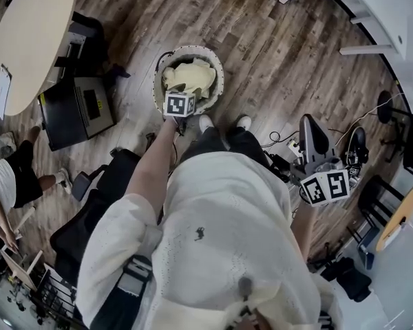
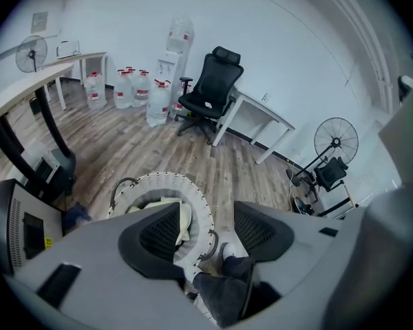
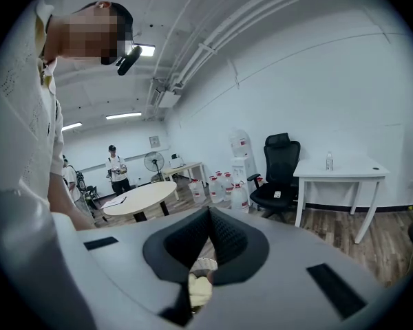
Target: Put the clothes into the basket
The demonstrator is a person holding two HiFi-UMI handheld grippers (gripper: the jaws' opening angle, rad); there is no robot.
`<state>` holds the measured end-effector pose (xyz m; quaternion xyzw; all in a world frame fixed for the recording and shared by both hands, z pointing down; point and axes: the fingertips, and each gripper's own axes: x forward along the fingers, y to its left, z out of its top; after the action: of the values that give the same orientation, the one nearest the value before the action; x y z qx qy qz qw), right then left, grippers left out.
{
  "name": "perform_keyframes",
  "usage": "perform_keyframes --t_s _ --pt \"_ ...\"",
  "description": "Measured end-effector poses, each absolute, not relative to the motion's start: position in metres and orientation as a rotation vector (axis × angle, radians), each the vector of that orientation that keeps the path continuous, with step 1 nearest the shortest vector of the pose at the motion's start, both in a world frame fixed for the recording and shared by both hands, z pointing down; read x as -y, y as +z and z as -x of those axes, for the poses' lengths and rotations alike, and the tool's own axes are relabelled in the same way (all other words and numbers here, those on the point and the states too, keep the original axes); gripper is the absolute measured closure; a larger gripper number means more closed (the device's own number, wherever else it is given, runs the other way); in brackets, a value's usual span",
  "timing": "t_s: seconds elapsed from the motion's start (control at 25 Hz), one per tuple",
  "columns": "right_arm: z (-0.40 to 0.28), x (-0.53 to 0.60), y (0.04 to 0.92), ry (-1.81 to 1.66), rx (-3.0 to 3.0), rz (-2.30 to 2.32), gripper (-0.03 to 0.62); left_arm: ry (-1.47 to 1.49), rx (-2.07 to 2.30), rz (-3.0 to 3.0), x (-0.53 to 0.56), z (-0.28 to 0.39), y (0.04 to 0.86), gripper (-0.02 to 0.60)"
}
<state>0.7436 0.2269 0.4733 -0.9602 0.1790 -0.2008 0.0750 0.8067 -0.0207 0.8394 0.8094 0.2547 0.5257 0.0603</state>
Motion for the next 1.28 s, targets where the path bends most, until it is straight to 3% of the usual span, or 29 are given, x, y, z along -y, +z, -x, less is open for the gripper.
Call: perform_keyframes --t_s 0.12,0.32,0.4,1.28 --pt "-0.744 -0.218 0.474 -0.599 -0.589 2.875 0.586 1.565 -0.789 -2.474 0.021 -0.8 0.832 0.329" --pt "-0.744 -0.2 0.475 -0.593 -0.706 2.856 0.586 1.469 -0.767 -2.535 0.03 -0.788 0.812 0.536" --pt "-0.747 -0.193 0.474 -0.592 -0.762 2.844 0.585 1.432 -0.747 -2.548 0.033 -0.785 0.802 0.555" --pt "-0.79 -0.128 0.476 -0.642 -1.518 2.543 0.586 0.907 -0.321 -2.638 0.03 -0.738 0.661 0.56"
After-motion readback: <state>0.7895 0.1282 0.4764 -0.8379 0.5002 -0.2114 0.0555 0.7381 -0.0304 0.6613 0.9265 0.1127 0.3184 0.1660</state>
